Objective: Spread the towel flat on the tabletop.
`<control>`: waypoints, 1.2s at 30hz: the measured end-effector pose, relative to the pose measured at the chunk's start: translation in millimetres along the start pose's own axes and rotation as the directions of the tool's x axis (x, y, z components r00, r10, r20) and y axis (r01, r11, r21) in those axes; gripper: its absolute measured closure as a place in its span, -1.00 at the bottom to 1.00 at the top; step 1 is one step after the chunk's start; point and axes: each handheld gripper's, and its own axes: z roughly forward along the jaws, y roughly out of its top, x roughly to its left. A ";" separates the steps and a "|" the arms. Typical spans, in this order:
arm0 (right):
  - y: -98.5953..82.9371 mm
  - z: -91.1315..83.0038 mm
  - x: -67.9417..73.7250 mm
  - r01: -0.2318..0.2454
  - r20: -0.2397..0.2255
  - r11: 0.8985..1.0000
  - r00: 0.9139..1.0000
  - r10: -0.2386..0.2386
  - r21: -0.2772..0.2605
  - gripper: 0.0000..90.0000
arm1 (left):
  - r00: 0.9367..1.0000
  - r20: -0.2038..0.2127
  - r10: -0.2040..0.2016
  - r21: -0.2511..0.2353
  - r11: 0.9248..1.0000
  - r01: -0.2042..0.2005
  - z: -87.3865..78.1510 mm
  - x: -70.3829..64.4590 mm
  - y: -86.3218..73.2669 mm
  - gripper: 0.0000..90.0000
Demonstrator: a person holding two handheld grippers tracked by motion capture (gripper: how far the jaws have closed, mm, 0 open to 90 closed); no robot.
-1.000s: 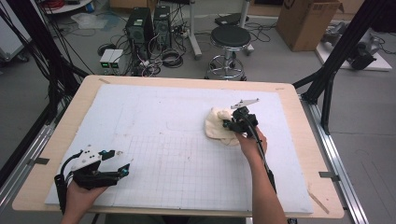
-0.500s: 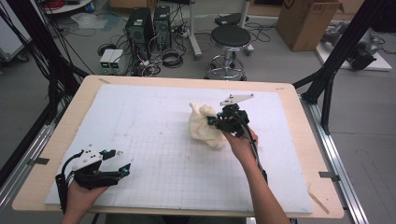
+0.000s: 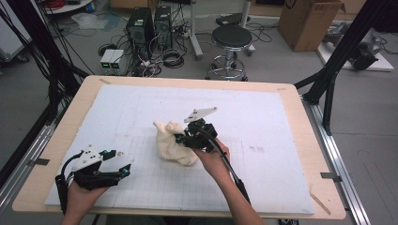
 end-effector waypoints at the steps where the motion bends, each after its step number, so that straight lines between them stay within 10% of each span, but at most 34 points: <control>1: -2.8 3.6 -1.7 -0.015 -0.008 1.000 1.000 0.015 0.002 0.75 | 1.000 0.000 0.001 0.001 1.000 -0.001 0.1 0.1 0.0 -0.51; 7: -21.9 10.8 -16.4 -0.050 0.076 0.997 0.996 0.046 0.052 0.73 | 1.000 0.003 0.001 0.002 1.000 -0.001 2.1 0.6 0.4 -0.51; 17: -38.9 19.6 -13.6 -0.099 0.005 0.995 0.995 0.099 0.007 0.24 | 1.000 0.023 0.020 0.018 1.000 -0.021 12.7 -7.6 3.4 -0.47; 24: -43.5 -10.4 -13.3 -0.079 -0.008 0.994 0.997 0.078 -0.072 -0.15 | 0.998 0.064 0.016 0.033 0.999 -0.018 23.4 -17.8 8.1 -0.31; 29: -65.8 -33.2 -22.8 -0.059 0.012 0.992 0.998 0.061 -0.109 0.04 | 0.993 0.120 -0.002 0.064 0.998 -0.006 38.7 -24.7 13.0 -0.02; 36: -84.1 -14.3 -28.0 -0.093 -0.077 0.993 0.993 0.088 -0.073 0.18 | 0.989 0.148 -0.023 0.152 0.988 0.001 72.3 -30.3 20.9 0.15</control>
